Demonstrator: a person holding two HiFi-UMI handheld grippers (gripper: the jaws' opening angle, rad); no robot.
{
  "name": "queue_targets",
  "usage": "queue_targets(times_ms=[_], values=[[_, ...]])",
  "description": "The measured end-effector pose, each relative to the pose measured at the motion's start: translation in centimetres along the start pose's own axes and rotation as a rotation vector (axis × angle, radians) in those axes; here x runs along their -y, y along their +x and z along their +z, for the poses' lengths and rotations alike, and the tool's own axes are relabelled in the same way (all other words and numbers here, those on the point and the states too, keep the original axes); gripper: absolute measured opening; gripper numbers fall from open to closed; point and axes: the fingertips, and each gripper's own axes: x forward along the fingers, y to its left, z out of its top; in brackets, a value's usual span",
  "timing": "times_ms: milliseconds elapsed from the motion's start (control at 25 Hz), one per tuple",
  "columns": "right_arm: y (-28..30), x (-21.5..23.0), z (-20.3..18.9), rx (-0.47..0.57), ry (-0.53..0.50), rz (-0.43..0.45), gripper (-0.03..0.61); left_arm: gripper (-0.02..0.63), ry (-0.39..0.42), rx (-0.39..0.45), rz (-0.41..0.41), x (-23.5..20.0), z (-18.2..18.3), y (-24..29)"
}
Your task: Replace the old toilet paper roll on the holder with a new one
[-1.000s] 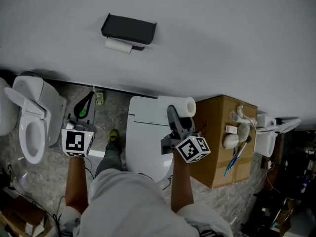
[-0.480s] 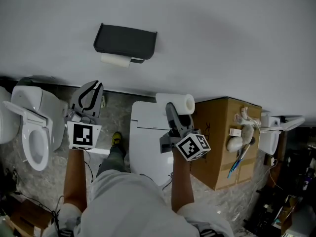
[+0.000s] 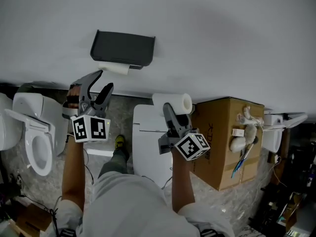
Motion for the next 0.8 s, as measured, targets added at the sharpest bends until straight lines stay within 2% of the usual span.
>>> queue_targets(times_ms=[80,120,280,440,800], values=[[0.2,-0.2,0.2,-0.001,0.001,0.006,0.306,0.25,0.093,-0.024,0.014,-0.1,0.1,0.6],[0.3,-0.3,0.3,0.0,0.004,0.01,0.307,0.253,0.114,-0.028,0.02,-0.2,0.3,0.9],[0.7,-0.1,0.5,-0.015,0.005,0.011,0.305,0.239,0.148,-0.043,0.034,-0.7,0.5,2.2],[0.5,0.5,0.6,-0.015,0.011,0.01,0.305,0.239,0.223,-0.085,0.024,-0.4,0.2,3.2],[-0.1,1.3,1.2,-0.016,0.013,0.005,0.306,0.238,0.307,-0.136,0.039,-0.2,-0.1,4.7]])
